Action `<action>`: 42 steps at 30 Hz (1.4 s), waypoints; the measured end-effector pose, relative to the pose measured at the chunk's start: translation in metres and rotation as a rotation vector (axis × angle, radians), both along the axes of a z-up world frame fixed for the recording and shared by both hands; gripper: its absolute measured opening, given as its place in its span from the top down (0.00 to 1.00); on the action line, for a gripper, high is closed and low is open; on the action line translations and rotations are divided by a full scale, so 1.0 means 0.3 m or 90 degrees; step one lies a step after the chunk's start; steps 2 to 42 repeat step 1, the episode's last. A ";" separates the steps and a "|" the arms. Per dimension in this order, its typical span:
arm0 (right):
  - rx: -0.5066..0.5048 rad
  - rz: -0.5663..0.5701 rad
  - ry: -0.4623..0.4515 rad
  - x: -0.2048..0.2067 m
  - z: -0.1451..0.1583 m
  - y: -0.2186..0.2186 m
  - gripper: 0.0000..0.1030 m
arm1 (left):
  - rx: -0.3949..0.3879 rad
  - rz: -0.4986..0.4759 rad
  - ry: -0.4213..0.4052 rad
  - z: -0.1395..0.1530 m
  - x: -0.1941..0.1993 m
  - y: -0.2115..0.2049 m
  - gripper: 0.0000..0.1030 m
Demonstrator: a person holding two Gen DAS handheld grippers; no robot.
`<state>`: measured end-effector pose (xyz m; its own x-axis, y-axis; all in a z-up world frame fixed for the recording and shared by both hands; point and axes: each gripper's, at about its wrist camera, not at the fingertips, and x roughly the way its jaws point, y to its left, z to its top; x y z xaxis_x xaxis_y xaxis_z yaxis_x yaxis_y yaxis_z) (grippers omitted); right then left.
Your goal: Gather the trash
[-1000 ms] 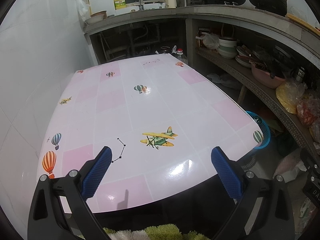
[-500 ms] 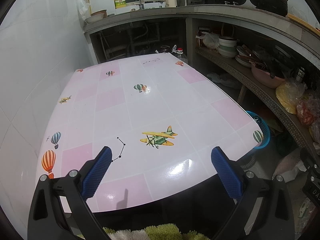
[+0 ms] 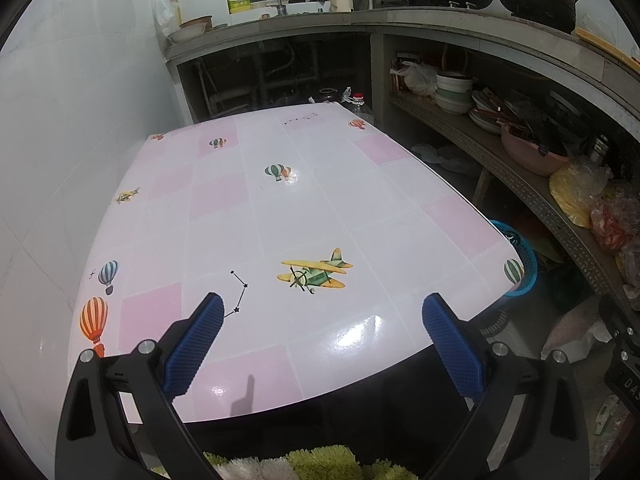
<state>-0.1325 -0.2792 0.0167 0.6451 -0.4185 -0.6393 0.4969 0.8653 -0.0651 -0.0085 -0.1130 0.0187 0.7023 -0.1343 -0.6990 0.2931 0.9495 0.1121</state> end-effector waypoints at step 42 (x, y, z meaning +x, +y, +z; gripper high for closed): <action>0.000 0.000 0.001 -0.001 -0.001 0.000 0.08 | -0.002 0.000 0.002 -0.001 0.003 0.003 0.05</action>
